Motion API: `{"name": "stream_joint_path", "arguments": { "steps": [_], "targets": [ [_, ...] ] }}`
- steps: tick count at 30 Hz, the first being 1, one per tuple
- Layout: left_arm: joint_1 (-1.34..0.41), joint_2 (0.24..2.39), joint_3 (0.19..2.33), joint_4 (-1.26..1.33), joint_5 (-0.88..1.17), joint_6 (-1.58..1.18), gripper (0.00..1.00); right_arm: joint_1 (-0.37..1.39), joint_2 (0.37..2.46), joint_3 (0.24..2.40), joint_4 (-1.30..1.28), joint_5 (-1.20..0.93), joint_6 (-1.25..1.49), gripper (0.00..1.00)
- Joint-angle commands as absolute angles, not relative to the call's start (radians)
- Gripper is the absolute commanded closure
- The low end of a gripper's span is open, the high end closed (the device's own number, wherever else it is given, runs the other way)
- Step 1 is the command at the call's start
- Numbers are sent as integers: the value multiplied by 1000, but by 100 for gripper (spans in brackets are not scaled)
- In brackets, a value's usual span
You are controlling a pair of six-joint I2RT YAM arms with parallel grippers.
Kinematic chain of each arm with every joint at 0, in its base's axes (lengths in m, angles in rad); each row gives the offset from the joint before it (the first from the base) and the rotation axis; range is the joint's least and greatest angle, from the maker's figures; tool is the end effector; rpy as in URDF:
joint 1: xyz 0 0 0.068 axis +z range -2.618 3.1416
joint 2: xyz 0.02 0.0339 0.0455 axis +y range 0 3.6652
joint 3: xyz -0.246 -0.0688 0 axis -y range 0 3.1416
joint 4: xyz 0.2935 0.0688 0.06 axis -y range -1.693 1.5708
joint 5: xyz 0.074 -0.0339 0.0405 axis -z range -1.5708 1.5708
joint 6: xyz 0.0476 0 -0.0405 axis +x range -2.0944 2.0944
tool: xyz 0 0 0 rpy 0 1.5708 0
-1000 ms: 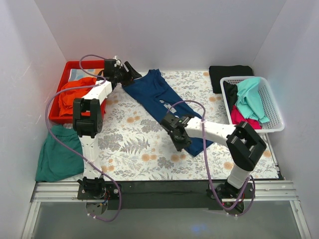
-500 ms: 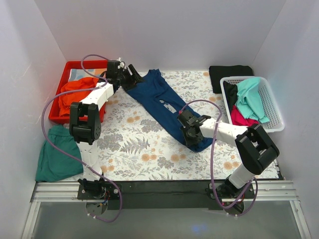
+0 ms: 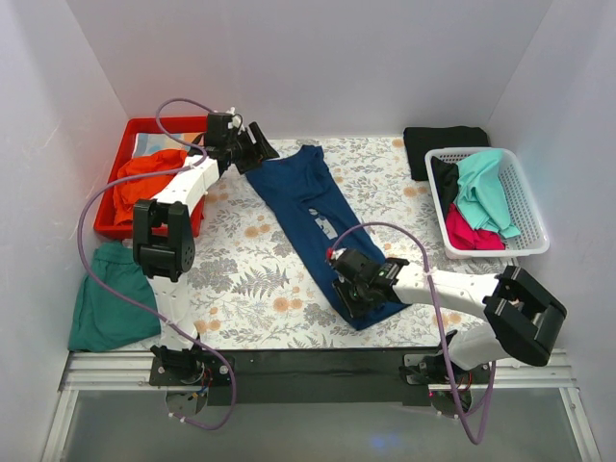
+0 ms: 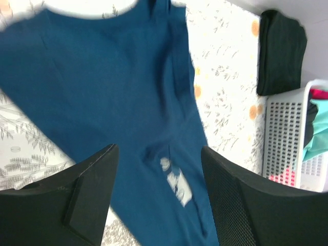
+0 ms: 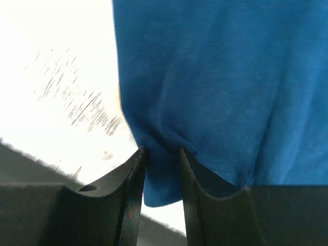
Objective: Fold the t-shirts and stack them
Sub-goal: Rotate the tshirt 80 degrees
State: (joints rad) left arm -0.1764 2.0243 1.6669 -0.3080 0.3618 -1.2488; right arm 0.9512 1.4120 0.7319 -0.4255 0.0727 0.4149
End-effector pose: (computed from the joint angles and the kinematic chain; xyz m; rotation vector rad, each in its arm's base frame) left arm 0.5060 -0.1073 0.2150 -1.0629 2.2146 -1.1167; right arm 0.1779 0.2435 0.1099 -0.6973 2.6259 0.3296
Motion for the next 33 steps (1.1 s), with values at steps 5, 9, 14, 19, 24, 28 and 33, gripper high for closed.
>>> {"name": "stream_joint_path", "arguments": {
  "steps": [5, 9, 14, 19, 24, 28, 33],
  "targets": [
    [-187, 2114, 1853, -367, 351, -1255, 36, 1096, 1407, 788, -520, -66, 491, 61],
    [-235, 2161, 1893, -377, 361, -1252, 36, 1193, 1527, 934, -522, -97, 427, 61],
    [-330, 2212, 1905, -431, 319, -1249, 36, 1258, 1580, 1069, -557, -48, 426, 62],
    [-354, 2186, 1824, -449, 250, -1308, 36, 1256, 1491, 1088, -618, 161, 471, 62],
    [-374, 2148, 1763, -486, 212, -1342, 36, 1227, 1372, 1065, -778, 392, 597, 61],
    [-396, 2141, 1718, -525, 143, -1364, 37, 1152, 1306, 1028, -813, 448, 615, 60],
    [-399, 2212, 1774, -551, 72, -1373, 37, 1037, 1308, 1020, -810, 422, 554, 60]
  ]
}}
